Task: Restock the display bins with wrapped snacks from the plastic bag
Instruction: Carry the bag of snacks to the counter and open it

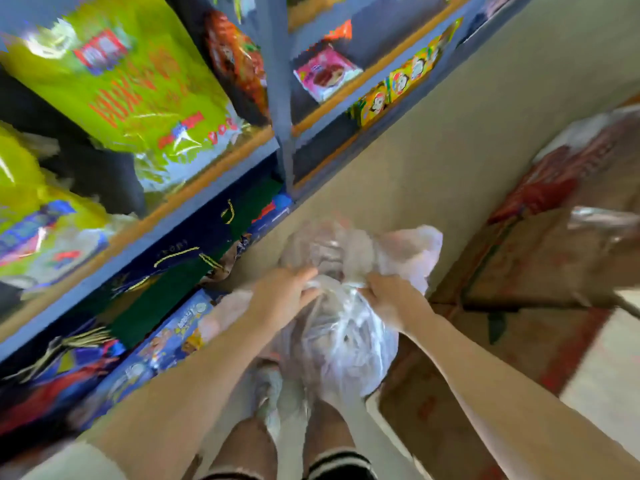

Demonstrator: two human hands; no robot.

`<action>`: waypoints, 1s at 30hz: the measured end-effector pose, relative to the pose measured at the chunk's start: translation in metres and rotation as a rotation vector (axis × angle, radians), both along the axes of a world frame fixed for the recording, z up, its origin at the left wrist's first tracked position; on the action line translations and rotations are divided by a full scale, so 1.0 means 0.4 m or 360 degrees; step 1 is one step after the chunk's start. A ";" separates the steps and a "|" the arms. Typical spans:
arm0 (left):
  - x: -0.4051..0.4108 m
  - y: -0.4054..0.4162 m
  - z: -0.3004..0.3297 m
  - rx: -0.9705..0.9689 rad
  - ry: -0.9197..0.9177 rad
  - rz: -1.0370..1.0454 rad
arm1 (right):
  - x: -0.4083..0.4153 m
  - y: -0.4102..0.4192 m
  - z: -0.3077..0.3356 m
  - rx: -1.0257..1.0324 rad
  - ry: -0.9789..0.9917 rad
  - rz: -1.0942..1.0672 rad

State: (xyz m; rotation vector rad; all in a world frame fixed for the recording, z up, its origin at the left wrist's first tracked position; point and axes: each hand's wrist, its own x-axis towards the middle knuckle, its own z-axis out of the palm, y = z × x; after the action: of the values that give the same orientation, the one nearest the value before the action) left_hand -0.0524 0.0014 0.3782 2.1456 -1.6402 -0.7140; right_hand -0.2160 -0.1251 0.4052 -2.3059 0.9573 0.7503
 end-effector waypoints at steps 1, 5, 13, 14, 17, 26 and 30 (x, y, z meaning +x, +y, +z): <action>-0.005 0.006 0.069 0.0009 -0.0019 0.0018 | -0.003 0.013 0.065 -0.0025 -0.0035 -0.0012; -0.008 0.050 0.270 0.0057 -0.0098 0.0025 | -0.021 0.088 0.250 -0.0131 -0.0209 -0.0130; -0.027 0.272 0.441 -0.0050 -0.0085 -0.0373 | -0.121 0.425 0.401 -0.0120 -0.0321 -0.0458; -0.039 0.297 0.458 -0.0102 -0.0033 -0.0428 | -0.139 0.466 0.417 -0.0118 -0.0322 -0.0514; -0.092 0.357 0.524 -0.0150 0.0112 -0.0589 | -0.206 0.564 0.474 -0.0217 -0.0270 -0.0633; -0.401 0.545 0.540 -0.0030 0.0309 -0.1103 | -0.510 0.894 0.539 -0.0221 -0.0150 -0.1076; -0.585 0.620 0.545 0.0015 0.0362 -0.1304 | -0.684 1.034 0.540 -0.0166 -0.0279 -0.1325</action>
State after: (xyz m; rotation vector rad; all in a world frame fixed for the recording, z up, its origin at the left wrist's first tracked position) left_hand -0.2863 0.2494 0.5961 1.2650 -2.3613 -1.1238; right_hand -0.4897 0.2886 0.6213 -1.7445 1.7130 0.1445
